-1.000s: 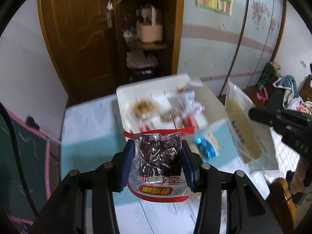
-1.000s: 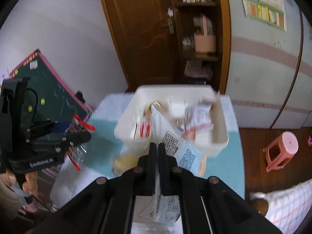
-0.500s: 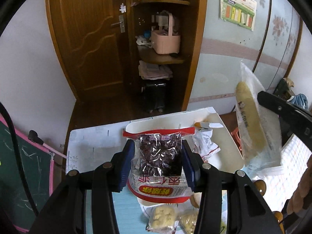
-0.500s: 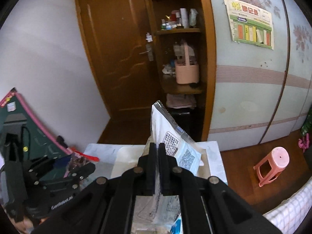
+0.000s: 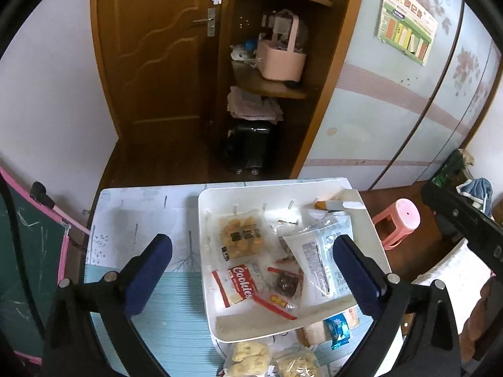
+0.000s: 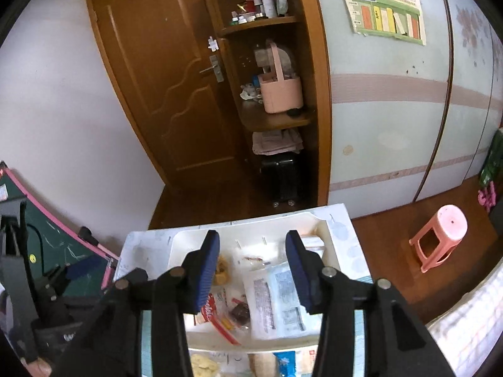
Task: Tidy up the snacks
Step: 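Withdraw both tools from the tray toward the remaining snacks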
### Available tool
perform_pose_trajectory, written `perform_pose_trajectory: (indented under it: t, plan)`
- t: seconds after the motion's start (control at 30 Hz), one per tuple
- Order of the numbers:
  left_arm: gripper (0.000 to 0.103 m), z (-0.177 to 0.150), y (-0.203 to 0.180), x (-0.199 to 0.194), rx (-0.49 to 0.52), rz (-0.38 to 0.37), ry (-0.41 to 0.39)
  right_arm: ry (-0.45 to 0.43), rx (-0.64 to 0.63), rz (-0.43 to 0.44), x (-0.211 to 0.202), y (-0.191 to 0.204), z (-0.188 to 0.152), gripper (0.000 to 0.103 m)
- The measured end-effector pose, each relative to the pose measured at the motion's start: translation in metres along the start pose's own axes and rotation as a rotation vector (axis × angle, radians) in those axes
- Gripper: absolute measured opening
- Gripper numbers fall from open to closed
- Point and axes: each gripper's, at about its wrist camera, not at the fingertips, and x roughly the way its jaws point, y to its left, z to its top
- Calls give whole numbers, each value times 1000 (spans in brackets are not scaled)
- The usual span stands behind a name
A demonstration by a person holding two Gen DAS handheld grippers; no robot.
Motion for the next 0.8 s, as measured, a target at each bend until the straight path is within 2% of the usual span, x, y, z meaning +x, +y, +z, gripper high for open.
perform_pose_trajectory:
  t: [0.33, 0.8]
  plan:
    - [102, -14, -4, -29, 21, 4, -16, 11, -48, 4, -19, 12, -13, 44]
    - [102, -39, -11, -87, 55, 1, -49, -12, -101, 7, -70, 26, -41, 44]
